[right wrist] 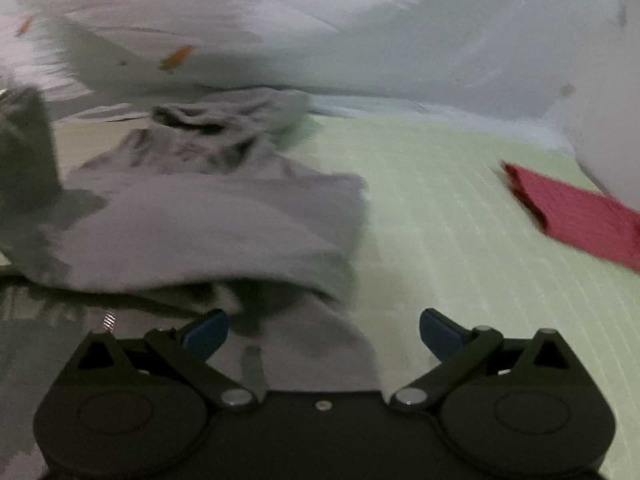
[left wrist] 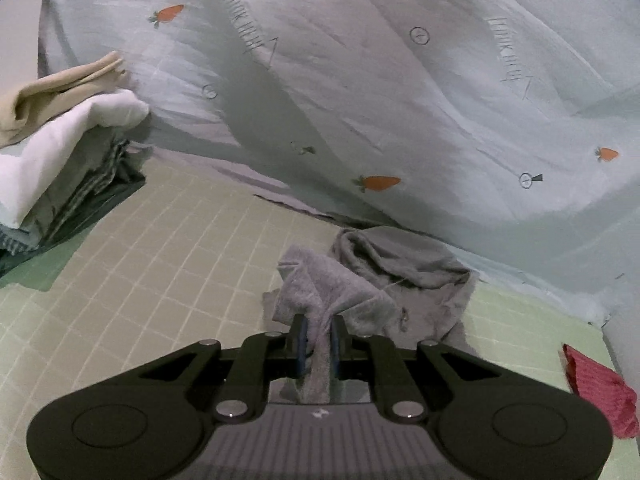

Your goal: Fold clothes

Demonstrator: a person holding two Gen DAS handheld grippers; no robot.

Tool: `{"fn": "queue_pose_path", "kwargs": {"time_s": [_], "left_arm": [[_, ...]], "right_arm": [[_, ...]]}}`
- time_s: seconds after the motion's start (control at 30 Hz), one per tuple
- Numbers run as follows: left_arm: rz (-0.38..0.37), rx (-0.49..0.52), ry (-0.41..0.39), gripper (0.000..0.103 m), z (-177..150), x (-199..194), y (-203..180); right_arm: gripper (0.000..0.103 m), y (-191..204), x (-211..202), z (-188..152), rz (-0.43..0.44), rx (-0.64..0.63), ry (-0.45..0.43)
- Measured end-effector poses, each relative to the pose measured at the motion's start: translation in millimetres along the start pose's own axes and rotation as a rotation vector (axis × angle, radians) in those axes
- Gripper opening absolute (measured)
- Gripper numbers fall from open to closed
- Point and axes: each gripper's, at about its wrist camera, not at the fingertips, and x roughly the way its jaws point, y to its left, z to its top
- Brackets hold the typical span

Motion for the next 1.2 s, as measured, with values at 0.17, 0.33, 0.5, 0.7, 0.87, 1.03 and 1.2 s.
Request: {"fn": "queue_pose_path", "kwargs": {"time_s": [0.17, 0.33, 0.5, 0.7, 0.87, 1.03, 1.2], "left_arm": [[0.041, 0.019, -0.026, 0.013, 8, -3, 5], [0.109, -0.014, -0.027, 0.013, 15, -3, 28], [0.158, -0.055, -0.016, 0.013, 14, -1, 49], [0.182, -0.081, -0.015, 0.013, 10, -6, 60], [0.186, -0.091, -0.015, 0.013, 7, -9, 62], [0.187, -0.084, -0.014, 0.013, 5, -9, 59], [0.19, -0.074, -0.013, 0.013, 3, -9, 57]], "right_arm": [[0.103, 30, 27, 14, -0.045, -0.104, -0.039], [0.103, 28, 39, 32, -0.077, -0.087, -0.07], [0.103, 10, 59, 34, -0.076, -0.037, 0.01], [0.103, -4, 58, 28, -0.045, 0.093, 0.062], [0.103, -19, 50, 19, -0.016, 0.159, 0.084], [0.103, -20, 37, 15, -0.011, 0.105, 0.066], [0.103, -19, 25, 13, -0.021, 0.063, 0.054]]}}
